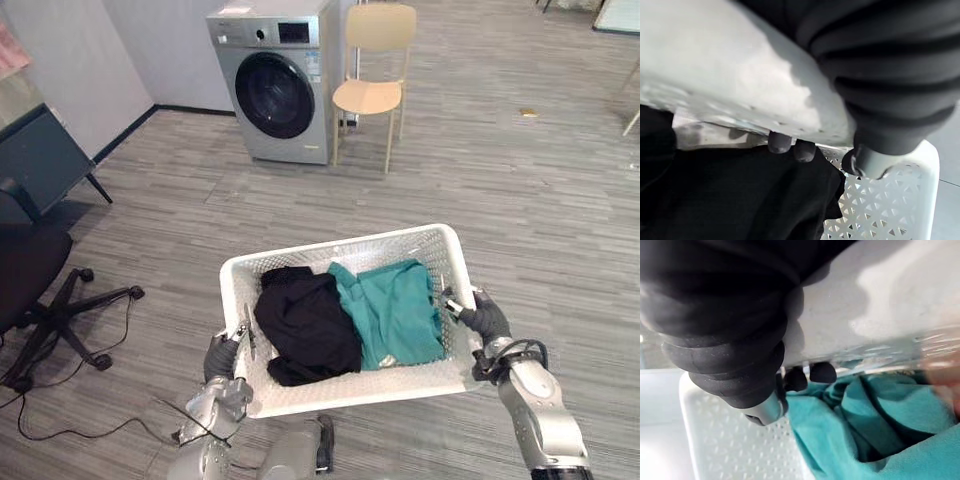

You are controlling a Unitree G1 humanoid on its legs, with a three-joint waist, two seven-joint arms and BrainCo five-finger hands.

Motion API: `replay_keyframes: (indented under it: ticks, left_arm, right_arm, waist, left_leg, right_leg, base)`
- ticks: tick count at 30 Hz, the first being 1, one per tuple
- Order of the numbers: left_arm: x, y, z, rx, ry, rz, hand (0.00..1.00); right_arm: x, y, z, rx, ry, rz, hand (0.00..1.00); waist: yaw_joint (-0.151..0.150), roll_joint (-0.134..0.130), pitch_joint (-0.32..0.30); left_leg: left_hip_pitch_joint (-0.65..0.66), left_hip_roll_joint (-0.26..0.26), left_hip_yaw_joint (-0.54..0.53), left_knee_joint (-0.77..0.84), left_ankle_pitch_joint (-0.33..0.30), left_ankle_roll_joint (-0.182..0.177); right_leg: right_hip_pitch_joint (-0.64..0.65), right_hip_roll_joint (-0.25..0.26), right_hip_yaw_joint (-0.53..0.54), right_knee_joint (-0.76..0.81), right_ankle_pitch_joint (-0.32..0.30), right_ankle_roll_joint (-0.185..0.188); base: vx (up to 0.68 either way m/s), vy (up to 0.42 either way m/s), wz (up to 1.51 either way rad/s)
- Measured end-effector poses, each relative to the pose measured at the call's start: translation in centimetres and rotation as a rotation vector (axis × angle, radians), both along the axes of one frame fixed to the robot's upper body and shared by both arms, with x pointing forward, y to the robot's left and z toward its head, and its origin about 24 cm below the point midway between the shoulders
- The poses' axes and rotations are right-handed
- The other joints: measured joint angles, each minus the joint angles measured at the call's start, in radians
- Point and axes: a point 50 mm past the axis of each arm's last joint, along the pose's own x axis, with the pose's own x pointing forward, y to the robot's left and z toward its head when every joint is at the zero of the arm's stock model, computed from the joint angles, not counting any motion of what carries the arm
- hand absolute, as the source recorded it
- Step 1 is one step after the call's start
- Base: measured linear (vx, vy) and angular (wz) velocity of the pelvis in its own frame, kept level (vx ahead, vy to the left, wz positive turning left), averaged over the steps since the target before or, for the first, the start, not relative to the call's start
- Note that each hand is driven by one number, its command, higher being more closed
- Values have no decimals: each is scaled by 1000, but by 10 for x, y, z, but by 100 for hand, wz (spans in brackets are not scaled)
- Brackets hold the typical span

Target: Pick up the laundry basket with both hands and put the clothes into the washing machine.

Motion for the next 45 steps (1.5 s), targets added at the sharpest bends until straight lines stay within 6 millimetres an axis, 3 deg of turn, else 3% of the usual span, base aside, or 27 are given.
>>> replay_keyframes:
  ticks: [1,2,4,7,9,10,11,12,14,16,17,18,20,22,24,27,28,29,30,32,34,35,36,38,40,42,45]
  left_arm:
    - [0,1,0,6,11,3,100]
    - [-1,2,-1,17,20,4,100]
    - [0,3,4,36,3,-9,100]
    - [13,4,18,72,-59,-46,100]
    - [15,3,23,78,-79,-55,100]
    - [15,4,25,82,-88,-55,100]
    - [12,5,23,85,-76,-53,100]
    - [8,5,20,80,-61,-49,100]
    - [-4,4,11,76,-19,-37,100]
    - [-7,2,9,61,-13,-28,100]
    - [-9,2,8,53,-10,-20,100]
    - [-11,0,7,46,-5,-16,100]
    - [-12,1,6,46,-5,-16,100]
    - [-10,2,8,48,-15,-13,100]
    - [-8,4,11,45,-30,3,100]
    - [-9,3,10,33,-29,15,100]
    - [-11,1,9,22,-28,19,100]
    - [-11,2,9,24,-28,21,100]
    - [-12,4,9,30,-25,22,100]
    - [-12,2,9,27,-23,20,100]
    - [-12,2,9,27,-22,17,100]
    - [-12,2,9,30,-23,16,100]
    - [-10,6,11,55,-20,13,100]
    - [-12,7,10,67,-9,7,100]
    - [-11,7,11,74,-13,-10,100]
    - [-9,8,13,82,-22,-14,100]
    - [-8,6,14,85,-24,-28,100]
  right_arm:
    - [-2,3,-3,10,10,-3,100]
    - [-4,4,-6,12,21,-6,100]
    - [-5,4,-7,25,19,-16,100]
    - [-8,4,-2,57,-22,-54,100]
    - [-10,3,1,58,-37,-63,100]
    - [-11,3,2,62,-48,-66,100]
    - [-13,4,-1,69,-36,-67,100]
    - [-16,4,-4,67,-22,-66,100]
    - [-24,5,-11,65,15,-62,100]
    - [-23,3,-9,45,15,-52,100]
    - [-21,3,-7,38,7,-45,100]
    - [-21,1,-6,29,6,-42,100]
    - [-21,1,-6,29,6,-42,100]
    - [-18,2,-4,34,-4,-38,100]
    - [-13,4,0,29,-23,-21,100]
    - [-11,3,3,13,-29,-4,100]
    - [-11,2,4,2,-30,1,100]
    - [-11,4,1,19,-22,-7,100]
    - [-12,5,0,23,-17,-5,100]
    - [-12,3,0,14,-17,-9,100]
    - [-13,2,-1,18,-13,-10,100]
    - [-13,4,-2,26,-10,-12,100]
    - [-14,8,-6,44,0,-19,100]
    - [-18,9,-11,50,17,-28,100]
    - [-20,7,-12,56,20,-40,100]
    - [-21,8,-13,68,17,-49,100]
    - [-24,6,-14,71,20,-62,100]
  waist:
    - [-11,-14,12]
    - [-16,-9,23]
    - [-34,3,29]
    - [-64,-1,29]
    - [-66,-8,25]
    - [-66,-17,19]
    - [-65,-24,12]
    - [-67,-14,4]
    - [-62,7,-27]
    - [-58,37,-31]
    - [-42,59,-27]
    - [-21,71,-21]
    - [7,53,-7]
    - [27,46,2]
    - [38,43,9]
    - [52,49,11]
    - [51,74,-10]
    - [51,62,-19]
    - [48,38,-28]
    - [49,23,-37]
    - [40,5,-28]
    - [37,-2,-22]
    - [13,-14,-10]
    - [-9,-2,5]
    - [-31,6,10]
    - [-46,0,15]
    - [-55,-12,29]
  left_leg:
    - [78,-21,-4,-31,-15,15]
    - [174,-23,-6,-78,-17,18]
    - [287,-18,-24,-149,-17,18]
    - [390,-18,-56,-238,-42,-22]
    - [447,-17,-55,-288,-65,-37]
    - [484,-19,-54,-305,-104,-35]
    - [528,-12,-54,-318,-147,-59]
    - [557,3,-57,-321,-166,-81]
    - [521,53,-68,-124,-180,-106]
    - [363,105,-63,272,-108,-177]
    - [241,146,-80,529,34,-176]
    - [153,174,-88,732,44,-170]
    - [55,183,-86,876,16,-128]
    - [-43,186,-83,852,-20,-80]
    - [-117,183,-87,723,-34,-65]
    - [-93,131,-141,214,-31,-109]
    - [-58,135,-141,-27,-3,-148]
    - [-39,106,-102,-46,92,-114]
    - [-33,77,-86,-49,79,-93]
    - [-32,34,-56,-8,38,-32]
    - [40,-12,-50,-36,-6,-4]
    - [69,-25,-53,-46,-13,3]
    - [142,-54,-71,-59,-36,16]
    - [245,-59,-98,-86,-54,29]
    - [339,-55,-137,-150,-57,33]
    - [380,-55,-171,-176,-69,32]
    - [442,-49,-199,-192,-106,13]
  right_leg:
    - [-82,-22,-3,215,39,-30]
    - [-134,-6,-16,322,29,-49]
    - [-200,49,-42,322,10,-58]
    - [-312,109,-92,56,-31,-54]
    - [-328,112,-133,-230,10,-85]
    - [-326,115,-146,-394,76,-99]
    - [-320,124,-149,-444,167,-123]
    - [-302,135,-155,-432,197,-150]
    - [-263,184,-170,-402,158,-187]
    - [-203,234,-167,-423,117,-205]
    - [-147,278,-147,-457,103,-226]
    - [-74,316,-117,-501,96,-238]
    - [27,323,-60,-557,92,-244]
    - [95,311,-4,-599,88,-249]
    - [133,284,38,-615,50,-233]
    - [176,235,89,-601,-41,-194]
    - [182,234,104,-593,-84,-174]
    - [202,194,108,-576,-126,-152]
    - [211,162,109,-571,-134,-140]
    - [198,122,107,-506,-115,-105]
    - [80,97,112,-166,-70,39]
    - [20,94,128,-23,-18,114]
    - [-109,96,148,301,93,145]
    - [-209,115,124,509,97,125]
    - [-317,103,47,526,67,52]
    - [-387,85,-9,434,42,-7]
    - [-396,76,-75,153,30,-29]
  base:
    - [670,223,10]
    - [558,176,10]
    - [542,134,13]
    - [491,44,36]
    - [479,-4,19]
    - [494,-61,5]
    - [509,-91,11]
    - [590,-132,14]
    - [695,-198,-7]
    - [598,-164,-30]
    - [583,-108,-68]
    - [586,-81,-80]
    - [549,-31,-80]
    - [481,32,-76]
    - [431,151,-74]
    - [436,268,-55]
    - [444,301,-28]
    - [559,355,-17]
    - [548,259,3]
    - [610,291,11]
    - [451,262,15]
    - [438,189,38]
    - [426,162,47]
    - [421,126,51]
    - [367,66,45]
    - [301,-1,50]
    - [333,-46,35]
